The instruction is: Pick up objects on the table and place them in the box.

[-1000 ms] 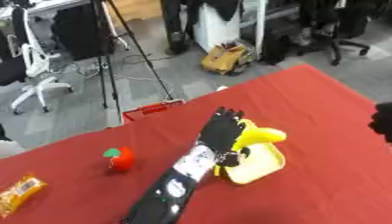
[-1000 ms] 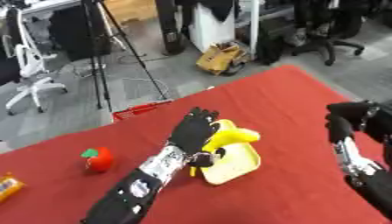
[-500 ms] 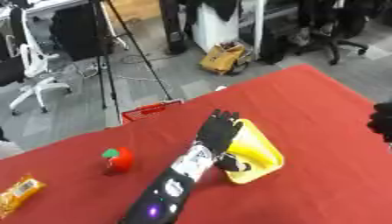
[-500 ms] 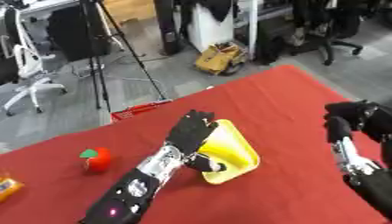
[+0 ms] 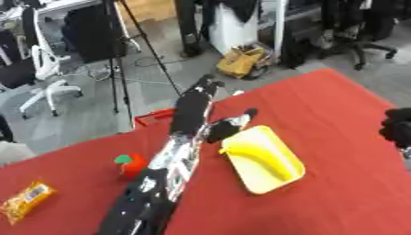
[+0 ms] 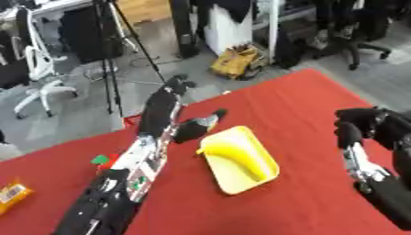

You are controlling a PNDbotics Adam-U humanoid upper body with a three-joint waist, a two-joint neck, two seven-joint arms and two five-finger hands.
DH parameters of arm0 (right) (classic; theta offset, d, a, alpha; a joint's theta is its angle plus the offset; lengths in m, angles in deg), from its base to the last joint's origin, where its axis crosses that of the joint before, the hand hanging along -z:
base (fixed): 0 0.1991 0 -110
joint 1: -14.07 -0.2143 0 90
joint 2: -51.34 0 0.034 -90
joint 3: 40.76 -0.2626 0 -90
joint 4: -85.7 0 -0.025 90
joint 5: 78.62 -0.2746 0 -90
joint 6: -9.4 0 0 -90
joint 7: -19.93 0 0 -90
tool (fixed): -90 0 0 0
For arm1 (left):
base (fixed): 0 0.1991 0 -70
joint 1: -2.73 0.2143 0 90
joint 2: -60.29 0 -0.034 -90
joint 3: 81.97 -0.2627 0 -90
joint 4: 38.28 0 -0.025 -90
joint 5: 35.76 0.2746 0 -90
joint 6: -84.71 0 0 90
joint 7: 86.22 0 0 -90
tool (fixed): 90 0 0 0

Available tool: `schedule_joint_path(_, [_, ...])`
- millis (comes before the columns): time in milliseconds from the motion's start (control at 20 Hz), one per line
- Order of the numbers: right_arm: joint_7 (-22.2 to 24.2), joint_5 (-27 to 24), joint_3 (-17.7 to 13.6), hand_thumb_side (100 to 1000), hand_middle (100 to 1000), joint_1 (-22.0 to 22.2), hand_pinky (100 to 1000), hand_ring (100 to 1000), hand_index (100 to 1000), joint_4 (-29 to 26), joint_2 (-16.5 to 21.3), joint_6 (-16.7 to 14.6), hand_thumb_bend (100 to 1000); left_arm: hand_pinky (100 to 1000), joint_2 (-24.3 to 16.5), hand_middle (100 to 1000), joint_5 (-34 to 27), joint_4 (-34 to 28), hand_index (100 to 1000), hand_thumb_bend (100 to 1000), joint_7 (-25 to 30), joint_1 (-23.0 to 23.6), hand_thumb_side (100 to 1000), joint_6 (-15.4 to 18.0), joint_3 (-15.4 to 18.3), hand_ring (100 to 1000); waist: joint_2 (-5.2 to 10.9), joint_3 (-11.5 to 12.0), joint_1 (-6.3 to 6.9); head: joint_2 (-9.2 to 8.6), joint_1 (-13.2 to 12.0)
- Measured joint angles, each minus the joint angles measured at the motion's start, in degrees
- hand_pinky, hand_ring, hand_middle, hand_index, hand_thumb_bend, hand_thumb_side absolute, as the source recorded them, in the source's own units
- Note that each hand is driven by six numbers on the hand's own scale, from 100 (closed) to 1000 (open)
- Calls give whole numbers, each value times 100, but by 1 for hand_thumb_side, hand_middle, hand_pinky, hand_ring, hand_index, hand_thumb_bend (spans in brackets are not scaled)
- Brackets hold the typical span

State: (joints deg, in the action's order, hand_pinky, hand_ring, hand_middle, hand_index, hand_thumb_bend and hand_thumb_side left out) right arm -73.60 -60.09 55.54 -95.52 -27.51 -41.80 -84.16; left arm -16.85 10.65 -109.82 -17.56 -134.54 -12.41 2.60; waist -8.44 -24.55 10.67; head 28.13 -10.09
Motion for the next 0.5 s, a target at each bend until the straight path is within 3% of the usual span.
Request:
schedule_joint_path(100, [-11,2,-28,671,596,18,601,604,747,0,2,10,214,631,-226,840,-889,-525,814,708,-97,282,808,89,33,733,-2,105,-57,10,37])
schedule_joint_path(200, [-39,11,-74,671,596,93,601,604,747,0,9,31,213,628,-420,841,-1709,-1212,816,690,-186,917,829,226,161,731,-5,465,-112,102,60])
schedule_joint_path(250, [-56,23,-83,571,593,103,600,604,747,0,9,41,303,629,-564,848,-2067,-1501,821,684,-205,1226,835,274,247,734,-5,578,-160,153,68])
schedule_joint_path(300, [-73,36,-104,670,596,122,600,604,747,0,11,47,214,629,-688,844,-2333,-1749,822,683,-213,1439,835,284,311,734,-5,658,-217,207,68])
schedule_joint_path(500, [-124,84,-156,666,595,233,599,603,747,-2,25,73,213,622,-1044,836,-2994,-2466,820,674,-204,2047,840,272,522,726,-7,1071,-250,412,57])
